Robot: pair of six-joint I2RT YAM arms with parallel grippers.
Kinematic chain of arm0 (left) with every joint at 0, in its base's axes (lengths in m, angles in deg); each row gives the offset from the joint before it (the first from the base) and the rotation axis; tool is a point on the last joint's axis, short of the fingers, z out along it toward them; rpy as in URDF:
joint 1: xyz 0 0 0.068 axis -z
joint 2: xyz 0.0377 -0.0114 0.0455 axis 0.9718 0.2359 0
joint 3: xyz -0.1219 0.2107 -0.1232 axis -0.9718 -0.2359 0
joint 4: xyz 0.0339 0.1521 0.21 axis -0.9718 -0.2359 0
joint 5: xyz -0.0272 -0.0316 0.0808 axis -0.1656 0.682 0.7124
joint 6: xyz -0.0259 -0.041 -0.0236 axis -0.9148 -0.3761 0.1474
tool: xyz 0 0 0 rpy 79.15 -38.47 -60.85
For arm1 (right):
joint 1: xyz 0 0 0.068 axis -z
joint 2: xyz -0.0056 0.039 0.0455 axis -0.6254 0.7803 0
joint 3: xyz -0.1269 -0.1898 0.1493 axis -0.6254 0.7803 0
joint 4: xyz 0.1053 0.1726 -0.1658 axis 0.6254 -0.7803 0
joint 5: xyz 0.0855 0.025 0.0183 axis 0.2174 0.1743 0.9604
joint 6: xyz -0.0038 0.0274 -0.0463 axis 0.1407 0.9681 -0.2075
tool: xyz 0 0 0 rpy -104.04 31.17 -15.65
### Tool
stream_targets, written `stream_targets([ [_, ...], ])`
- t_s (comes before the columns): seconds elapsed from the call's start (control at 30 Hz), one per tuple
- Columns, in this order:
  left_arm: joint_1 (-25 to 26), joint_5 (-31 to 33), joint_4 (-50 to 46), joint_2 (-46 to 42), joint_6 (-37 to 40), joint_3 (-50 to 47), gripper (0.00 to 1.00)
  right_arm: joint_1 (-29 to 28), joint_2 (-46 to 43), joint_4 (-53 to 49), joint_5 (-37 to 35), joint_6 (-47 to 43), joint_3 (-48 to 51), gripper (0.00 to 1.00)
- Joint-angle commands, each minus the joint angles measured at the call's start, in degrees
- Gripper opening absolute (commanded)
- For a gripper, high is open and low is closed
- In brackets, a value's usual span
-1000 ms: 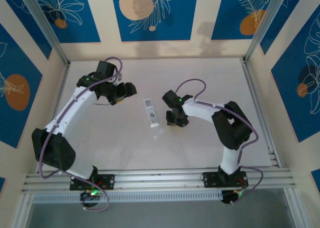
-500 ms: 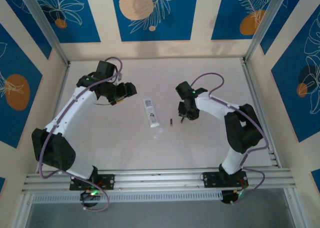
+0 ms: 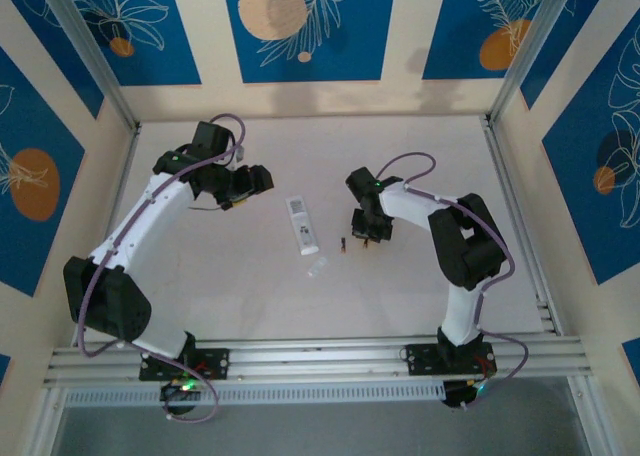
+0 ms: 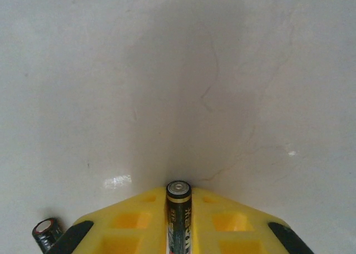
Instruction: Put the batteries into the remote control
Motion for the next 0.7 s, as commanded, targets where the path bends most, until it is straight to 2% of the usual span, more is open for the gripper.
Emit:
stream_targets([
  [0.0, 0.26, -0.43, -0.01, -0.35, 0.76, -0.02, 0.74, -0.47, -1.36, 0.75, 2.34, 0.22, 0.42, 0.15],
  [0.27, 0.22, -3.73, 1.48, -1.04, 1.47, -0.28, 0.73, -4.64, -12.75, 8.65, 3.57, -7.82, 3.25, 0.14],
  [0.4, 0.31, -6.72, 3.30, -2.05, 1.56, -0.66, 0.72, -9.47, -16.97, 12.22, 1.92, -14.98, 2.98, 0.14],
  [0.5, 0.31, -6.46, 3.52, -2.54, 1.66, -0.61, 0.72, -13.01, -17.77, 14.70, 1.36, -19.75, 2.77, 0.14],
  [0.67, 0.30, -2.90, 2.50, -3.32, 2.05, -0.55, 0.72, -14.59, -14.67, 16.01, 2.08, -19.98, 0.77, 0.14],
])
